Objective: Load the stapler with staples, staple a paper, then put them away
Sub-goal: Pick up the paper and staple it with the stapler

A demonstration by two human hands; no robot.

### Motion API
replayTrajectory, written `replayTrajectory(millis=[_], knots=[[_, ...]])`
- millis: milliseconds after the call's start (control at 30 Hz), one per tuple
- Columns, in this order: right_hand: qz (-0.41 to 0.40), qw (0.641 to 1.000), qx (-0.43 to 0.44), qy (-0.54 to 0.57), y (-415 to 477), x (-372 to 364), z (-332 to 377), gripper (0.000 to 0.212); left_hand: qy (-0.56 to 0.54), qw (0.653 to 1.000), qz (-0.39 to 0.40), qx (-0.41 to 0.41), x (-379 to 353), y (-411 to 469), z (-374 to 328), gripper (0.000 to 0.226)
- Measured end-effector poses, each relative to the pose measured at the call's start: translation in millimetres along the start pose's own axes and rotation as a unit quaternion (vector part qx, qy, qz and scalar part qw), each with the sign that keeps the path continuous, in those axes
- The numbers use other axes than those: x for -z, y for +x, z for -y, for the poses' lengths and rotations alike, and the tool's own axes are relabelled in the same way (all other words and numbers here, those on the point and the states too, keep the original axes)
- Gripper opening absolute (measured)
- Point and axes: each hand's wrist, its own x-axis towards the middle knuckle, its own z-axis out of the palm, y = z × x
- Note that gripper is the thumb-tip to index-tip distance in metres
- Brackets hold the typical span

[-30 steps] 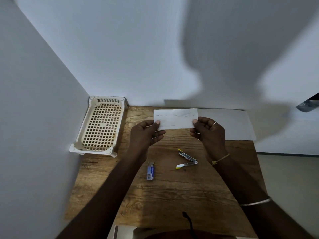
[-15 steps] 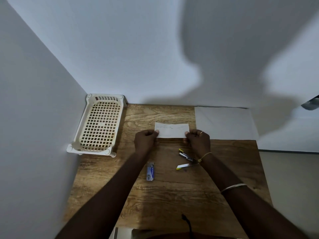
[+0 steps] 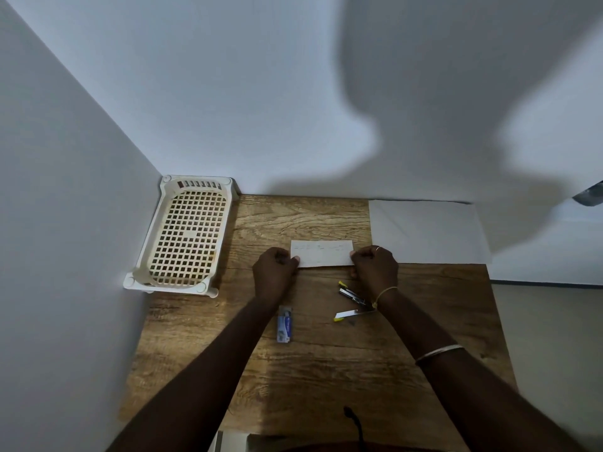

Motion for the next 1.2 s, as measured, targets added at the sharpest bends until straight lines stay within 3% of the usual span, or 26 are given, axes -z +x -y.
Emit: replayTrajectory(millis=[100, 200, 333, 400, 533, 1200], knots=[[-0.02, 0.987, 0.097, -0.123, -8, 9, -2, 0.015, 0.103, 0.992, -0.029, -0.069, 10, -14, 2, 0.027], [-0.009, 0.961, 0.216, -0.173, -26, 13, -5, 0.017, 0.178, 0.97, -0.01, -0.163, 15, -36, 7, 0.03], [0.059, 0.902, 0.311, -0.295, -45, 3, -13, 0.036, 0.34, 0.891, 0.089, -0.288, 5, -52, 17, 0.047], [0.089, 0.877, 0.309, -0.356, -47, -2, -17, 0.044, 0.405, 0.859, 0.125, -0.288, -1, -53, 22, 0.056], [0.138, 0.85, 0.284, -0.421, -42, -8, -23, 0.052, 0.438, 0.842, 0.153, -0.275, -10, -47, 30, 0.062], [0.124, 0.868, 0.259, -0.405, 44, -28, 35, 0.051, 0.417, 0.847, 0.149, -0.294, -20, 51, -28, 0.062]])
